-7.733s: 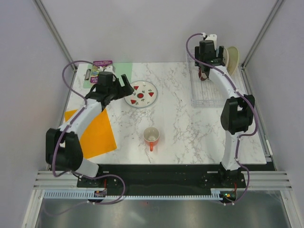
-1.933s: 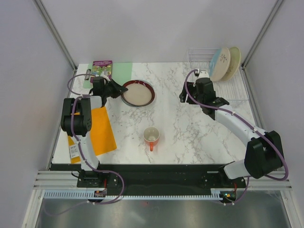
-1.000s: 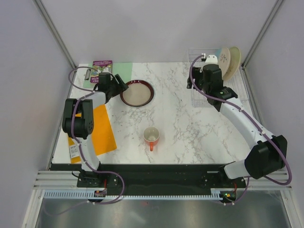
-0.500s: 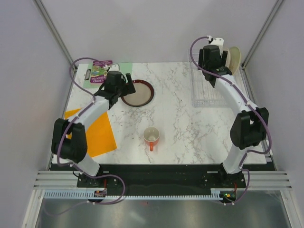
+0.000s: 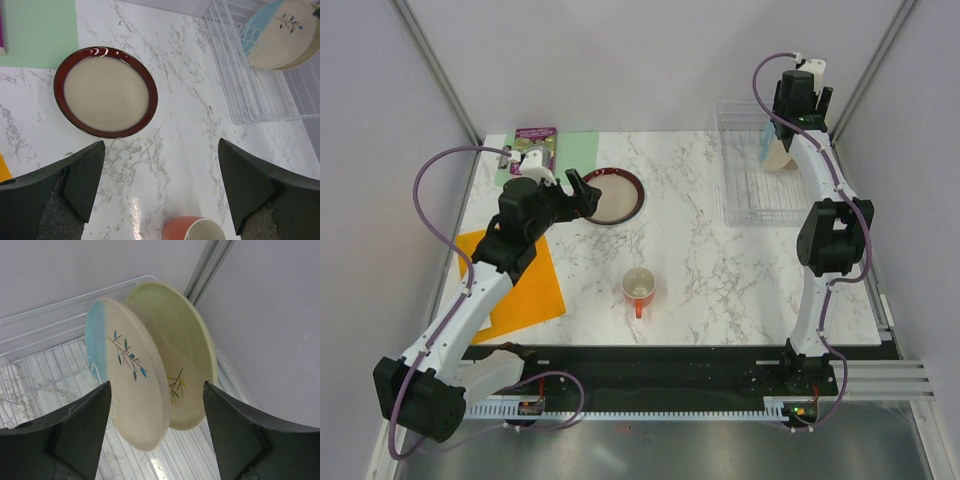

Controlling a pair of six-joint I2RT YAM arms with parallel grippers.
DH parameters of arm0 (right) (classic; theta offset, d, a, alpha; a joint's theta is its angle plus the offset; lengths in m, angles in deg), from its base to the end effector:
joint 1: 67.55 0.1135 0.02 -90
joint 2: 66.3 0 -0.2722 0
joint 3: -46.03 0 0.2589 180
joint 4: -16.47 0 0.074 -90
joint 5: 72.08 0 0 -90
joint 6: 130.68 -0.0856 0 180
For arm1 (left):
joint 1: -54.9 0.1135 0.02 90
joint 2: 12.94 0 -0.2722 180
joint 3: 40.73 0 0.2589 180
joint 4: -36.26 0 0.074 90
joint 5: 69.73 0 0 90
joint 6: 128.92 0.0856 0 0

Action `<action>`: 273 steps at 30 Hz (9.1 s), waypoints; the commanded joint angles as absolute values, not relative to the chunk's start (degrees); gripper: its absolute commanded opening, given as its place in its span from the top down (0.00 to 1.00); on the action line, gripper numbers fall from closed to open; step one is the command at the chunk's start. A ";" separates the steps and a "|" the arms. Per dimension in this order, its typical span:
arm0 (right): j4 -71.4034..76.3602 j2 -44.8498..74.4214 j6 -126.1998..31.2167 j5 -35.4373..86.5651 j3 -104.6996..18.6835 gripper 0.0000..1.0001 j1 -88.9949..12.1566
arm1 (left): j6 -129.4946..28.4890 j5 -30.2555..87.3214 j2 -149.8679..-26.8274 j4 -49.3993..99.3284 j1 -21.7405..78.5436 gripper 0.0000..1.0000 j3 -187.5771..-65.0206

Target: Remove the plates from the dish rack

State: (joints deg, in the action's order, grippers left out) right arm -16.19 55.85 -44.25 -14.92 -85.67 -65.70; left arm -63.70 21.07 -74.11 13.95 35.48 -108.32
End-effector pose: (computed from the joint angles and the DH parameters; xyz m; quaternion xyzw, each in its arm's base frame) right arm 0.5556 -0.0285 0.3296 0.1678 0.7980 -0.2106 0.5392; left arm 0.2821 -0.1007 0.3372 -0.0331 0.7974 -0.2319 0.5562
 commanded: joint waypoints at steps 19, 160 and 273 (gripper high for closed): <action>-15.47 66.68 -42.87 -9.42 -93.15 0.78 -69.57 | -60.19 22.83 -71.48 13.54 35.39 0.00 -106.43; -7.74 -5.92 -68.98 10.80 -22.04 0.13 -36.43 | -87.69 59.46 -108.19 51.41 57.01 0.98 -115.30; -6.42 -0.02 -63.97 14.94 -20.46 0.12 -43.46 | -59.40 9.81 -127.20 9.50 42.33 0.32 -134.46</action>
State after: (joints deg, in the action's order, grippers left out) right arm -6.90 1.65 -64.84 15.46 -20.32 -43.08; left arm -63.33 10.69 -126.28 12.60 43.26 -133.61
